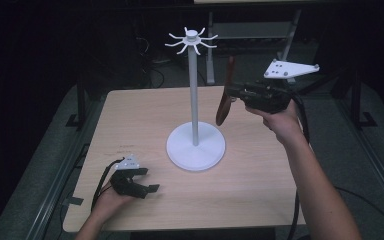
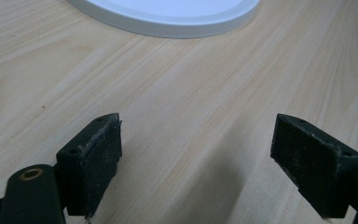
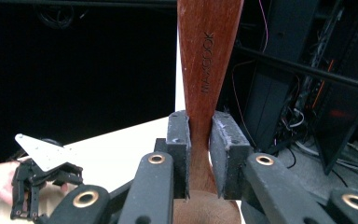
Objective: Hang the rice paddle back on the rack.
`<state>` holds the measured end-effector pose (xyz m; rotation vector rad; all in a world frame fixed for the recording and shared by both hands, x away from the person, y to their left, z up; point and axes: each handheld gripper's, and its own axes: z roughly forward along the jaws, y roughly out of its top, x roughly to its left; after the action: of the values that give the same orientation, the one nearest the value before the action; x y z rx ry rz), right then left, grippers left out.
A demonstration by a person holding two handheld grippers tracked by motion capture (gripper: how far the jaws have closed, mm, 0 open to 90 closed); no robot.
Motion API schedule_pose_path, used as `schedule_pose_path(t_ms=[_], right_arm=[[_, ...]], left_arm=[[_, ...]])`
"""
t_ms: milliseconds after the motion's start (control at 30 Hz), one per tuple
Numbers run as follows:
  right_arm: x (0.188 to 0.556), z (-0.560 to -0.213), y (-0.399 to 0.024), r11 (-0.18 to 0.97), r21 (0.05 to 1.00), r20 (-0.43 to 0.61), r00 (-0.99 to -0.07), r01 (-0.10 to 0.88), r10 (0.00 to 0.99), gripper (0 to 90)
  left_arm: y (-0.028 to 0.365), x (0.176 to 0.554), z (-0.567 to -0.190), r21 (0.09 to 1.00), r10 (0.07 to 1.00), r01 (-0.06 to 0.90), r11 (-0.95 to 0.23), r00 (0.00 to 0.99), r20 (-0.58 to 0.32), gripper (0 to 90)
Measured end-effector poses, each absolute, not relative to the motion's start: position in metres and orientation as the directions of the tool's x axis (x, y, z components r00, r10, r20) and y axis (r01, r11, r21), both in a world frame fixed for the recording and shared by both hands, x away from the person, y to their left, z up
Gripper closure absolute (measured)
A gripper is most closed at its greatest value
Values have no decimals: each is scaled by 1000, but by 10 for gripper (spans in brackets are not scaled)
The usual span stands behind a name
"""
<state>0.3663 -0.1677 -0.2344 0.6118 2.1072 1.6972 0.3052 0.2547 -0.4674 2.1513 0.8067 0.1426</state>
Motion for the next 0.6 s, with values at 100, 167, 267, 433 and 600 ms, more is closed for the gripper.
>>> schedule_pose_path(t_ms=[100, 167, 267, 433, 600], right_arm=[[367, -229, -164, 180, 979, -14, -844, 97, 536, 777], [368, -225, -162, 182, 980, -25, -844, 86, 535, 777], [369, -220, -160, 175, 982, -28, -846, 78, 532, 777], [371, -213, -157, 173, 983, -33, -848, 70, 529, 777], [374, -210, -151, 177, 982, -34, -849, 70, 527, 777]], left_arm=[[255, 305, -467, 731, 594, 503, -461, 787, -168, 157], [255, 305, -467, 731, 593, 503, -461, 787, -167, 156], [255, 305, -467, 729, 592, 502, -465, 789, -165, 156], [254, 304, -467, 729, 593, 506, -461, 787, -172, 157], [254, 304, -467, 729, 593, 506, -462, 787, -171, 157]])
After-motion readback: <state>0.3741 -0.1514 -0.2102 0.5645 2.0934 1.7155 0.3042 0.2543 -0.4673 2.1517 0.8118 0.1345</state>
